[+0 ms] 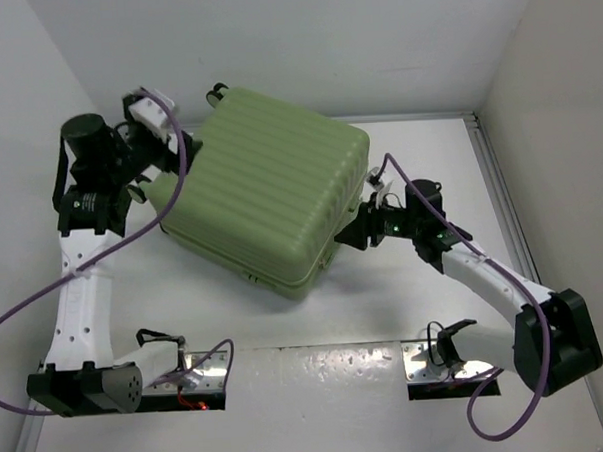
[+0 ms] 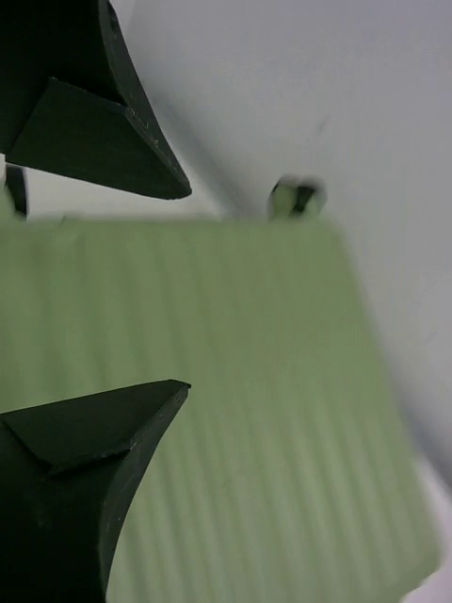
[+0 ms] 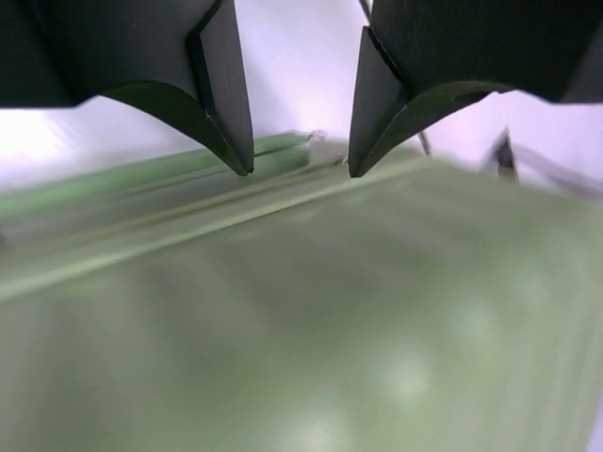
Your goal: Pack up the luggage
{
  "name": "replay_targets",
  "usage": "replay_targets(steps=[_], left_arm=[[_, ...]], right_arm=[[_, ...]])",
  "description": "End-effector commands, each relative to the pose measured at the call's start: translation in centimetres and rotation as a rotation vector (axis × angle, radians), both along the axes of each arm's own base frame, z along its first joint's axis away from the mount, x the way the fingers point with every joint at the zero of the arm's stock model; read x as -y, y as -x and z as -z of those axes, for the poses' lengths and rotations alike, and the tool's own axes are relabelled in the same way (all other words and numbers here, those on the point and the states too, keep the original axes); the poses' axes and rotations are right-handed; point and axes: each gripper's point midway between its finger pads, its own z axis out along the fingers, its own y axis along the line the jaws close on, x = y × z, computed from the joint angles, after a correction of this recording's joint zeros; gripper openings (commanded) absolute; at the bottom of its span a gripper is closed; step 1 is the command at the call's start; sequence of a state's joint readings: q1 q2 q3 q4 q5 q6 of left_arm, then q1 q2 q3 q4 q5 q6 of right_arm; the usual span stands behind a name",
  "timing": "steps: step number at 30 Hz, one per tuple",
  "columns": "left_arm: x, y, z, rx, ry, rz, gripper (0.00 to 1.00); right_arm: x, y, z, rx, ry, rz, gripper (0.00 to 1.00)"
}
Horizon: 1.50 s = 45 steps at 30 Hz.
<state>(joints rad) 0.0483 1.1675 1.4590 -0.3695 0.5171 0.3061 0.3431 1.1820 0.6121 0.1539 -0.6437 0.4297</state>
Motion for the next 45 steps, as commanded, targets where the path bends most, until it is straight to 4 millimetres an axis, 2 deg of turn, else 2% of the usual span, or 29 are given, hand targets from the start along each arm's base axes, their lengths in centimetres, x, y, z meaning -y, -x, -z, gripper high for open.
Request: replay_targets(steps=[1,2,3,4,6,7,8,9,10,12,24,29,37,45], left_arm=[[3.8,3.1,9.4,-0.315,0.035,0.22,0.82],[4.3,3.8,9.9,-0.327,0.028,0.237,0.82],[5.8,4.7,10.7,-0.337,0.014,0.285,0.81],[6.2,4.7,11.3,-0.349,0.0,0.277,0.81],[7.5,4.7,12.0,-0.378,-0.01,0.264,0.79],[7.9,4.6,13.0,-0.407,-0.017,0.27,0.79],[8.3,4.7,13.1,-0.407,-0.023,0.277,0.79],[9.2,4.9,14.0,-0.435,-0.028,0.294,0.79],[9.6,5.1,14.0,-0.435,-0.035,0.299,0.79],[10.7,5.5,15.4,-0.467,-0.044,0.322,0.79],[10.8,6.0,19.4,-0.545,-0.053,0.303,0.79],[10.9,6.0,19.6,-0.55,-0.046,0.3,0.79],[11.2,6.5,20.7,-0.577,-0.041,0.314,0.79],[11.5,6.7,21.1,-0.583,-0.036,0.32,0.79]], right_arm=[[-1.2,4.3,0.0,0.209,-0.015,-0.362,0.45],[-1.3,5.2,0.2,0.213,-0.027,-0.411,0.44],[-1.2,5.4,0.6,0.248,-0.02,-0.449,0.42],[-1.1,6.3,1.3,0.268,-0.009,-0.511,0.41],[-1.0,6.3,2.1,0.309,0.013,-0.55,0.41],[-1.0,6.3,2.5,0.347,0.014,-0.579,0.41],[-0.9,6.3,2.8,0.356,0.014,-0.589,0.41],[-0.9,6.3,3.7,0.342,0.016,-0.598,0.43],[-0.9,6.0,3.7,0.39,0.017,-0.613,0.44],[-0.9,5.8,4.1,0.397,0.0,-0.625,0.44],[-2.0,5.8,4.0,0.461,-0.099,-0.675,0.47],[-2.6,6.1,4.5,0.448,-0.107,-0.693,0.47],[-3.3,4.7,4.2,0.443,-0.125,-0.687,0.47],[-4.4,5.7,4.7,0.425,-0.144,-0.735,0.47]])
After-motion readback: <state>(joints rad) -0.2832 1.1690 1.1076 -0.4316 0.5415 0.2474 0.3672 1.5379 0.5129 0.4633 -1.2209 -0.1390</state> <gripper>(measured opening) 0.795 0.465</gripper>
